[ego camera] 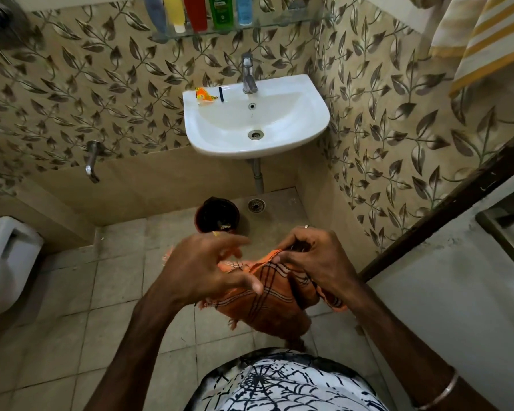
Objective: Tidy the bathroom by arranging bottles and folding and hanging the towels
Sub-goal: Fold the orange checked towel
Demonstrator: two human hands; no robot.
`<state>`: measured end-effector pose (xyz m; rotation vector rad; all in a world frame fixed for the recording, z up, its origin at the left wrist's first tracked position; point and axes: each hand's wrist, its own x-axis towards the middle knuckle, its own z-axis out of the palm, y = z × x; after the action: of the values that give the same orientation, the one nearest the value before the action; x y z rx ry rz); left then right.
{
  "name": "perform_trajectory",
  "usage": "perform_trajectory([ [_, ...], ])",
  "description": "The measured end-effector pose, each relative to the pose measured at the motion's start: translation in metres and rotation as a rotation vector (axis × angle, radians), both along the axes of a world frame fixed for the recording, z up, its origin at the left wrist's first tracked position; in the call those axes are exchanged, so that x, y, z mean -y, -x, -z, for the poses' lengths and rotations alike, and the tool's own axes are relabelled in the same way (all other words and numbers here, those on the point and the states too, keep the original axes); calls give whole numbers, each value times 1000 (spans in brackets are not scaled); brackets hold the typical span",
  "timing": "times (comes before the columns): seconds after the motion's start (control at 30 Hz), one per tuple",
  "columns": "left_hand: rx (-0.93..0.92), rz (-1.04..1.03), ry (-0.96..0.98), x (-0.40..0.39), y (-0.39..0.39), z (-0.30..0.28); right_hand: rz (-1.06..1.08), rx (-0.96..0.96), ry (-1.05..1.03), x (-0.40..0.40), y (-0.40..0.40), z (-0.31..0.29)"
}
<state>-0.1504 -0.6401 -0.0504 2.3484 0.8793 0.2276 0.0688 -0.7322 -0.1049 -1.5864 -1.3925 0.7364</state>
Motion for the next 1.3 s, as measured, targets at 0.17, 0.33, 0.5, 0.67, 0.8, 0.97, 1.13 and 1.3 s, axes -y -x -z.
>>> perform_trajectory([
  [0.17,-49,173,-244,5,-12,6,16,-45,-11,1,-7,2],
  [0.33,41,139,-344,8,-15,1,-143,-82,266,1,-16,20],
  [0.5,82,144,-297,8,-11,-7,-283,-220,390,2,-11,35],
  [0.67,88,115,-249,5,1,-13,-205,-255,378,-6,-3,42],
  [0.8,61,61,-240,1,13,-16,-141,-257,373,-12,-4,47],
  [0.97,-73,-79,-162,-9,31,-15,-104,-175,356,-12,-5,43],
  [1.13,-326,-189,-92,-13,28,-6,-136,-101,272,-10,5,24],
  [1.3,-135,17,-8,7,-6,9,-245,10,163,-10,18,7],
])
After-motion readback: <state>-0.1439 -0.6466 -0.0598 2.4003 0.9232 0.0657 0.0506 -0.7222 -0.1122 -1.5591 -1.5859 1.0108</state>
